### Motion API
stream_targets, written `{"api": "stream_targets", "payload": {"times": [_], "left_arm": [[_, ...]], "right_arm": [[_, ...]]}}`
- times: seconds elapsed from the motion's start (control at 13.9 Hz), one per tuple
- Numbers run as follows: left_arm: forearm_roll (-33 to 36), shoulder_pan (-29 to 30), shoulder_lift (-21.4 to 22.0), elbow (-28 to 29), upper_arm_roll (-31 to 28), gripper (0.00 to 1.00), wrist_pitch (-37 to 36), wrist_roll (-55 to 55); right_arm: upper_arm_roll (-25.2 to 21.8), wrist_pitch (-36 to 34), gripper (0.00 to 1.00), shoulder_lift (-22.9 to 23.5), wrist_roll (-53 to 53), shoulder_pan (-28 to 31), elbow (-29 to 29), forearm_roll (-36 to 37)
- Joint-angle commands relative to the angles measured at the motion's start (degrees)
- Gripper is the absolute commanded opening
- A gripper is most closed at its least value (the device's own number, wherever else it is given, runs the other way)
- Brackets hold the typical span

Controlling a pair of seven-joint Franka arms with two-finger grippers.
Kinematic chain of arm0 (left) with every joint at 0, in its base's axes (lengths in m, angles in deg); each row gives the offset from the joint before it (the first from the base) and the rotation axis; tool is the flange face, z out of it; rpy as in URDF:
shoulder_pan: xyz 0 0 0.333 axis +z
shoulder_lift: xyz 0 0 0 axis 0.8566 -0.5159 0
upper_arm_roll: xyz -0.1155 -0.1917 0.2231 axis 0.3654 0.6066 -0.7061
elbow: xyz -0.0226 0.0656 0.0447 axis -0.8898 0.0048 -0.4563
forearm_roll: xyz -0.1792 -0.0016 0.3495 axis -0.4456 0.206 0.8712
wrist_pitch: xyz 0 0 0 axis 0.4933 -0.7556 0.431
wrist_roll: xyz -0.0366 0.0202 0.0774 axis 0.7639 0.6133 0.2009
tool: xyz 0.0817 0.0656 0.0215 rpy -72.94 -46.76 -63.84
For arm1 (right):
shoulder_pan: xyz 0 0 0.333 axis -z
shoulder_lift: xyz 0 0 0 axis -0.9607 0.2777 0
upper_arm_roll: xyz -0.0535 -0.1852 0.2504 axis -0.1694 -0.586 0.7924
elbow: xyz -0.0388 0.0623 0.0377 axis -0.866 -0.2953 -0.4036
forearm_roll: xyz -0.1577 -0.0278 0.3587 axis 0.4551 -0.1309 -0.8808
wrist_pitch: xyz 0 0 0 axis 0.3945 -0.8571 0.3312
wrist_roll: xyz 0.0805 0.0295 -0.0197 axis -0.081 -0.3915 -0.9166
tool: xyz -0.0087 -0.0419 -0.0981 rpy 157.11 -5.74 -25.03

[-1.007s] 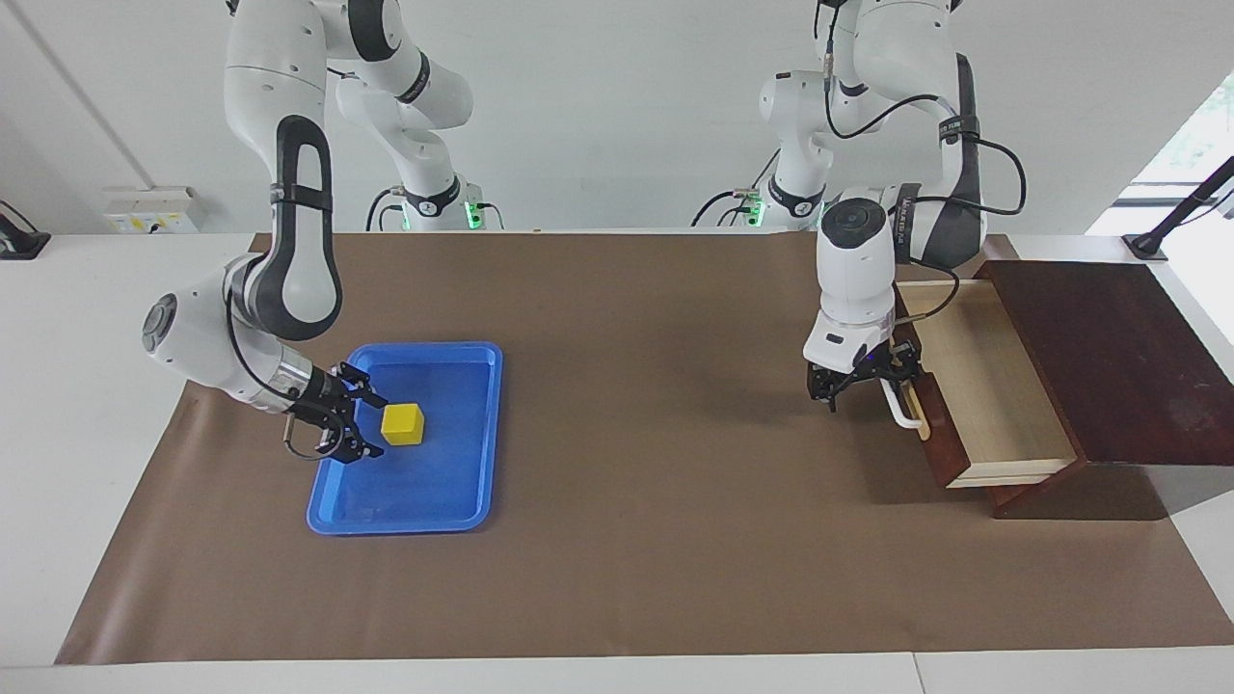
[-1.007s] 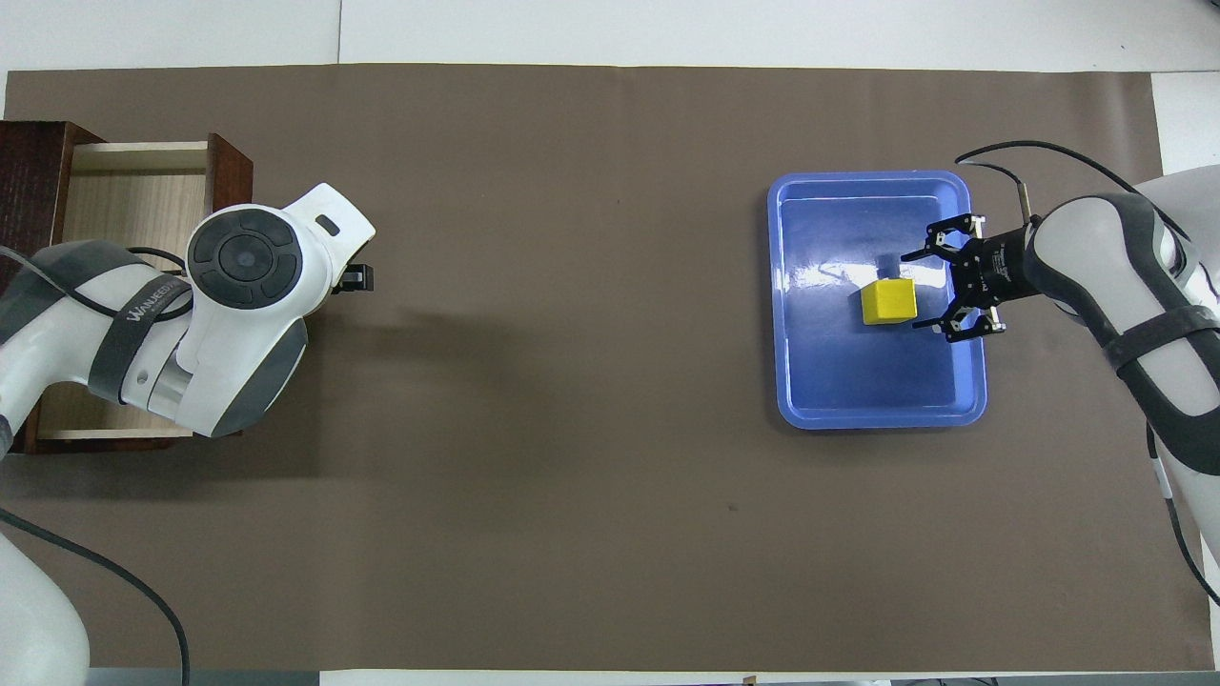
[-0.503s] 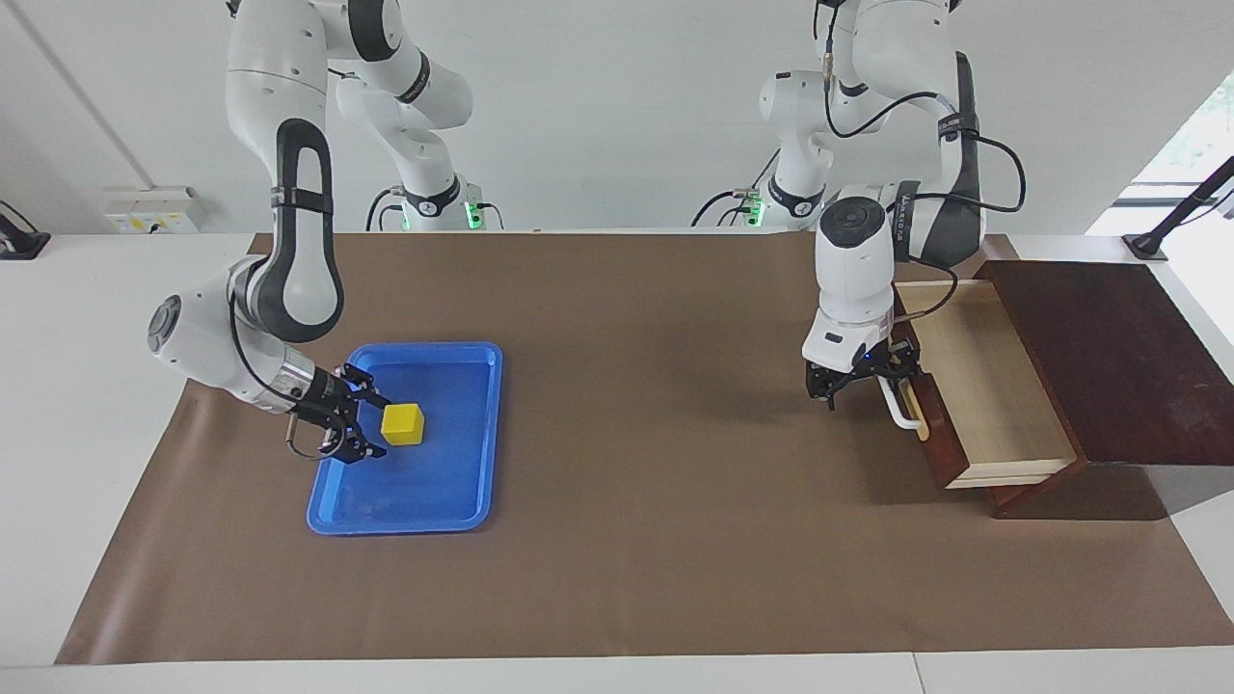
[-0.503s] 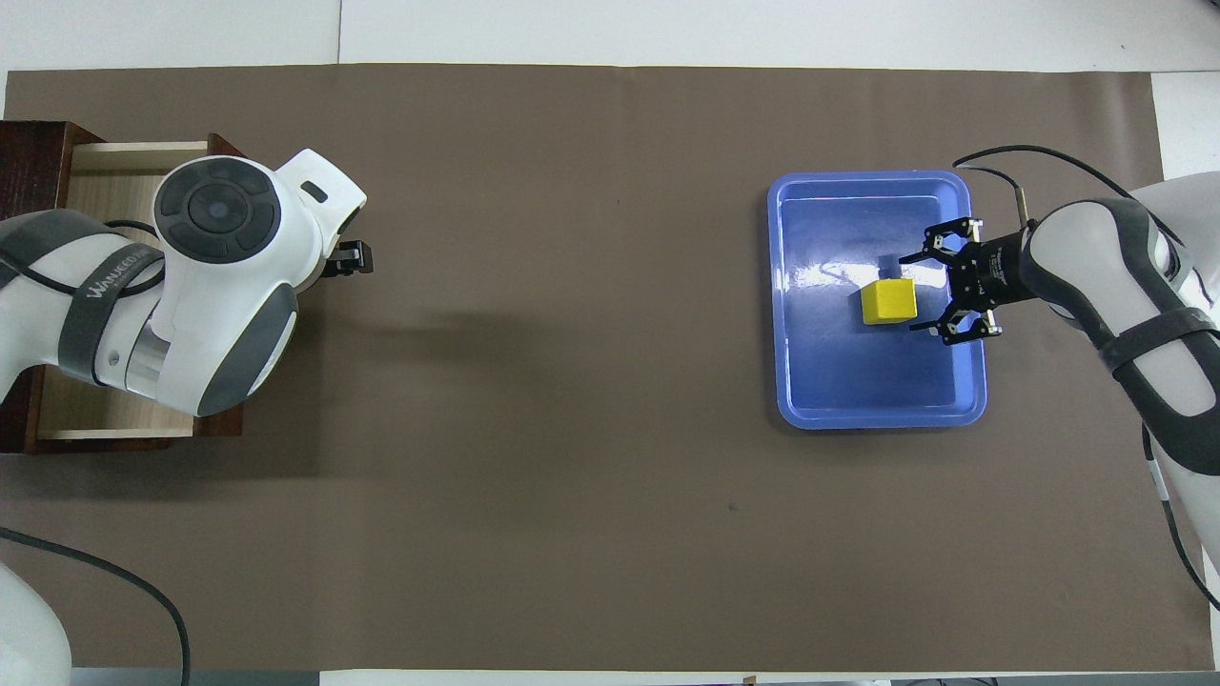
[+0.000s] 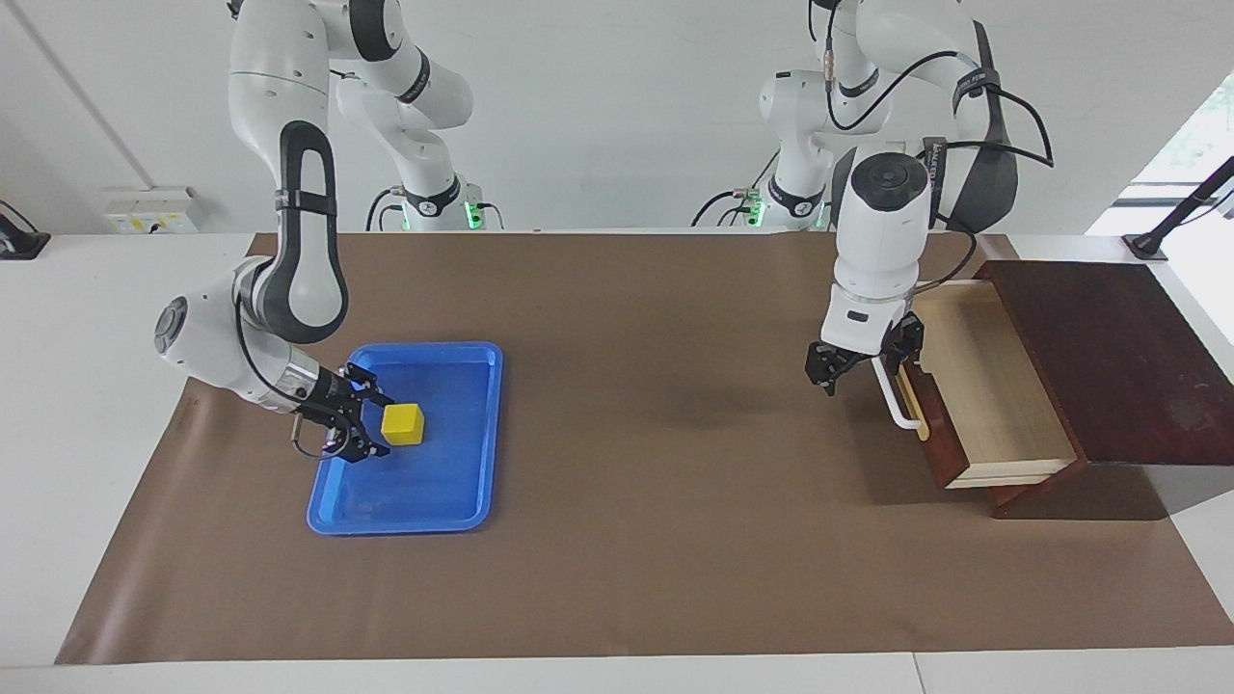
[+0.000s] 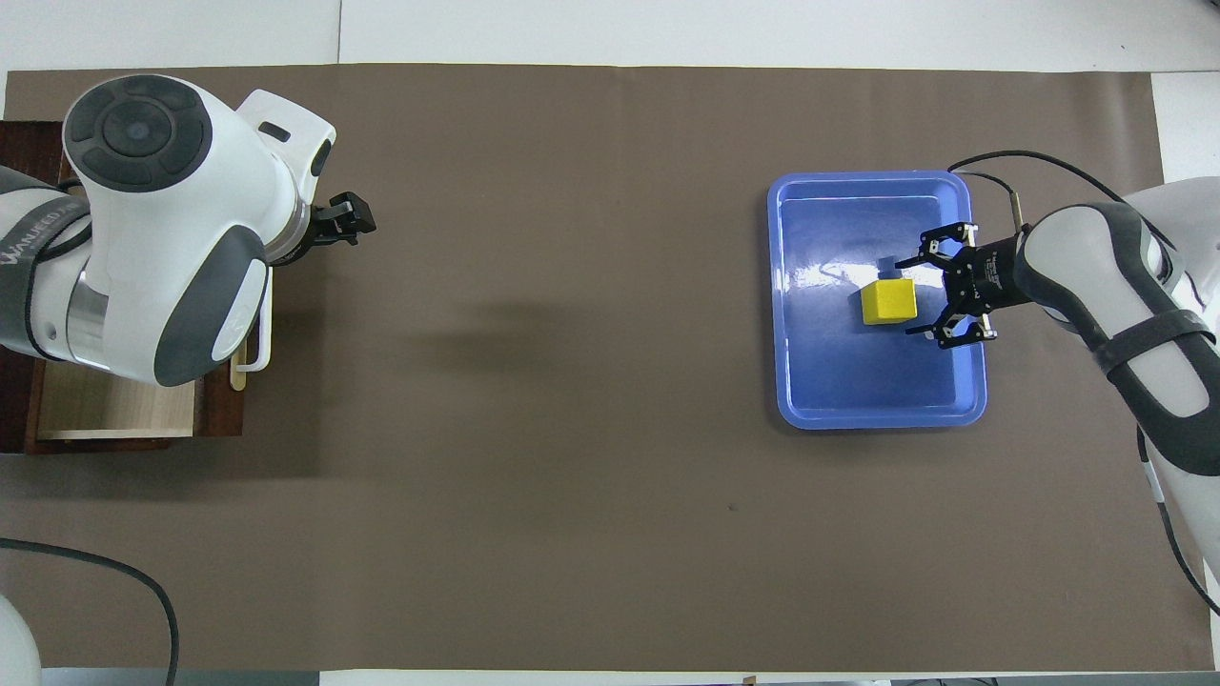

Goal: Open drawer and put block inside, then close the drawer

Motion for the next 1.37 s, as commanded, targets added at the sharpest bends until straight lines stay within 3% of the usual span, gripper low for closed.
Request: {"api": "stream_targets", "payload": {"times": [0.0, 0.07, 0.22, 0.72, 1.01, 1.29], "left_arm": [[-2.2, -0.7, -1.1, -3.1, -0.6, 1.00, -3.7, -7.2], [-2.7, -0.7, -1.1, -3.9, -0.5, 1.00, -4.8, -11.0], [-5.5, -0.7, -0.9, -4.2, -0.6, 1.00, -5.4, -20.8], [-9.3, -0.8, 0.6, -3.9, -0.5, 1.00, -8.8, -45.4], [-9.3, -1.4, 0.9, -3.4, -0.4, 1.00, -8.3, -59.4], [-9.3, -1.9, 0.8, -3.3, -0.5, 1.00, -5.5, -66.3]], "right_arm": [[0.1, 1.7, 0.89, -1.4, -2.5, 0.1, 2.3, -2.3], [0.1, 1.7, 0.85, -1.4, -2.5, 0.1, 2.3, -2.3], [0.2, 1.7, 0.69, -1.5, -2.6, 0.1, 2.5, -2.3], [0.2, 0.7, 0.00, -1.5, -3.5, 0.2, 2.2, -2.3], [0.1, -0.7, 0.00, -1.5, -5.8, 0.7, 1.3, -2.3], [0.0, -8.3, 0.00, -0.8, -1.7, 1.1, -6.6, -2.3]]}}
